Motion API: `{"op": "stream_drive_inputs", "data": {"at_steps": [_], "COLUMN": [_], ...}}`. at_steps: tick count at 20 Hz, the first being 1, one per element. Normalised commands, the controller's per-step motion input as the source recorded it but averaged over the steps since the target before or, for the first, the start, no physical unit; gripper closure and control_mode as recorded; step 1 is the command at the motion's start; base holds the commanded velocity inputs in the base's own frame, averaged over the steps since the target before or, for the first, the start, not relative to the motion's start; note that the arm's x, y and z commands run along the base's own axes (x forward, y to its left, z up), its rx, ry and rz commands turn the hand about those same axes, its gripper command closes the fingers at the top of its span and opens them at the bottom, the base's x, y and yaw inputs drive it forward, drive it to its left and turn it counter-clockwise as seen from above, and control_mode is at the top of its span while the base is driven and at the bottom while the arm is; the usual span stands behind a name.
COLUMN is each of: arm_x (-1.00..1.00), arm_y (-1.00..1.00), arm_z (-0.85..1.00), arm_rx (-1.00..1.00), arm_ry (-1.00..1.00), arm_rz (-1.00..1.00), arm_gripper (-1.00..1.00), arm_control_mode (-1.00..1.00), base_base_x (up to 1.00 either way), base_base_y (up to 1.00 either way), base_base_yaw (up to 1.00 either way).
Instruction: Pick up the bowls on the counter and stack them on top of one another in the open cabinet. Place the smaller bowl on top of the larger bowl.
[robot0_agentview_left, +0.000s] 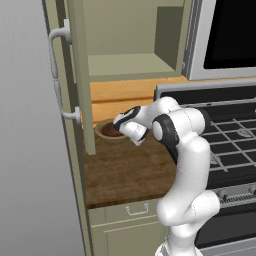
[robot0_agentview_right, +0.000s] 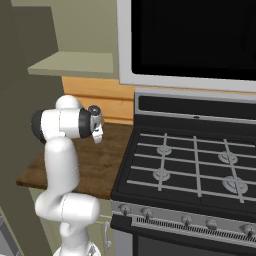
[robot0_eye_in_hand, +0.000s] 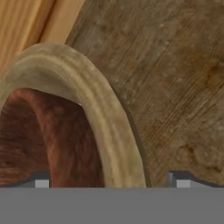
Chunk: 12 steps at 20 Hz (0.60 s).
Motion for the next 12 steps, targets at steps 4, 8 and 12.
{"op": "stream_drive_inputs", "data": {"at_steps": [4,8,12], "arm_x": [0.03,-0.28,-0.53], "arm_y": [0.28,-0.04,-0.2], "arm_z": [-0.21,-0.06,0.0], "arm_rx": [-0.05,0.0,0.0], "arm_ry": [0.0,0.0,0.0], "arm_rz": [0.0,0.0,0.0], "arm_gripper": [1.0,1.0,1.0], "arm_control_mode": [-1.0,-1.0,-1.0], "base_base_x": [0.0,0.0,0.0], "base_base_y": [0.0,0.0,0.0], "base_base_yaw": [0.0,0.0,0.0]}}
